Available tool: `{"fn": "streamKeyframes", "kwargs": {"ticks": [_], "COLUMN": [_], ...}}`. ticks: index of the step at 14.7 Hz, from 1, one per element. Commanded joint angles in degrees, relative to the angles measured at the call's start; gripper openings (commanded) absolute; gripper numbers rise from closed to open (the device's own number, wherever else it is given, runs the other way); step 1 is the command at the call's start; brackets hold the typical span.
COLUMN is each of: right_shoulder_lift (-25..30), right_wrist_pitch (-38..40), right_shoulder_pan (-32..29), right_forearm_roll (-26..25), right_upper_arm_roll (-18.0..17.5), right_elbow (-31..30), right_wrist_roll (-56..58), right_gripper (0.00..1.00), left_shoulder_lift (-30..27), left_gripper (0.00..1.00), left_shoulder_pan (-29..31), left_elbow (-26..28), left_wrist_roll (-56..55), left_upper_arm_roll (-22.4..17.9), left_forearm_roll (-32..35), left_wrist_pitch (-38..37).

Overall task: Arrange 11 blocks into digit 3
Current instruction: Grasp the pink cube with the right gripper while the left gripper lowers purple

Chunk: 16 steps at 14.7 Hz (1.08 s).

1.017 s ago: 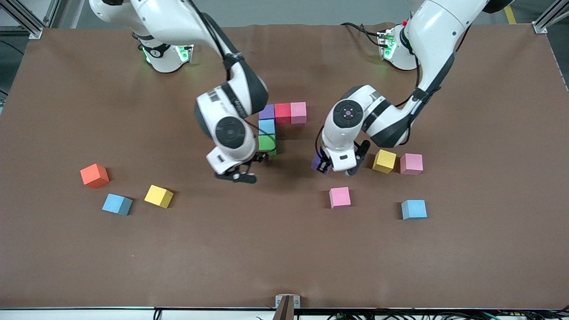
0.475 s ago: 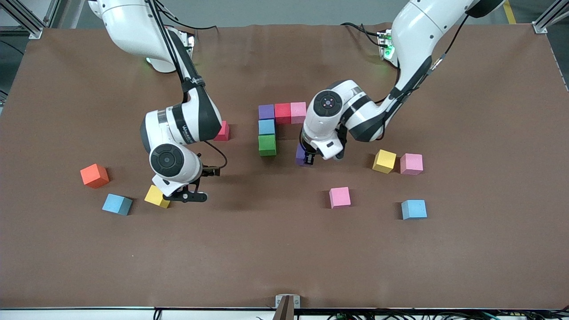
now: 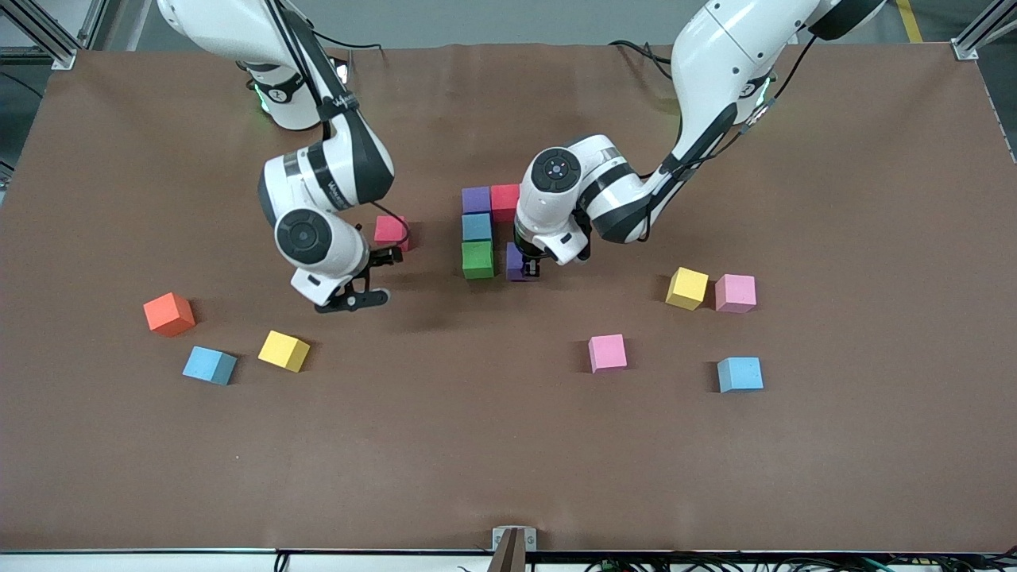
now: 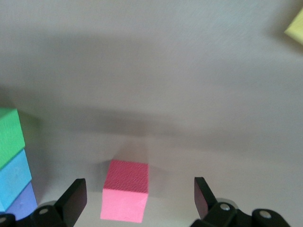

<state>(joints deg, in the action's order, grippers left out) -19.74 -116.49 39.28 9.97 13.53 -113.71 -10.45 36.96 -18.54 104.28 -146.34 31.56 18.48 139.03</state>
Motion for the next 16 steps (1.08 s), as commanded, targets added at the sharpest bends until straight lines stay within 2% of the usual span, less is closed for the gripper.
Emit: {"fn": "streamKeyframes", "kwargs": {"ticks": [1,3,6,12,16], "right_shoulder_lift": [3.8,4.4,4.4,4.3,4.3], "right_wrist_pitch": [-7.3,-10.8,-11.2,-11.1,-13.9], "right_shoulder_pan": [-2.0,-2.6,-2.8,-3.0,-3.0], "right_forearm_roll": [-0.9,-0.9,-0.9,-0.7,-0.5], "right_upper_arm_roll": [-4.2,-5.6,-7.2,-7.3,-8.9], "right_elbow": [-9.1,-12.5,-13.2,-15.0,-16.8], "right_wrist_roll": [0.5,0.5,-0.1,-1.9,-5.0], "right_gripper": [1.0,1.0,1.0,1.0,1.0], "left_shoulder_lift": [0.3,1.0,1.7,2.9,2.9], "left_gripper": [0.38,0.38,0.38,0.38,0.37], "left_shoulder_pan": [-0.4,-0.4,-1.2,-2.8,-7.2], "left_elbow": [-0.3,-0.7,-1.1,-2.1,-3.5], "left_wrist_roll": [-1.1,-1.1,-1.3,-3.9,-6.6], "left_upper_arm_roll": [-0.2,-0.3,-0.4,-0.5,-5.1], "left_forearm_roll": [0.2,0.2,0.2,0.2,0.2], "left_wrist_pitch": [0.7,0.7,0.7,0.7,0.7]}}
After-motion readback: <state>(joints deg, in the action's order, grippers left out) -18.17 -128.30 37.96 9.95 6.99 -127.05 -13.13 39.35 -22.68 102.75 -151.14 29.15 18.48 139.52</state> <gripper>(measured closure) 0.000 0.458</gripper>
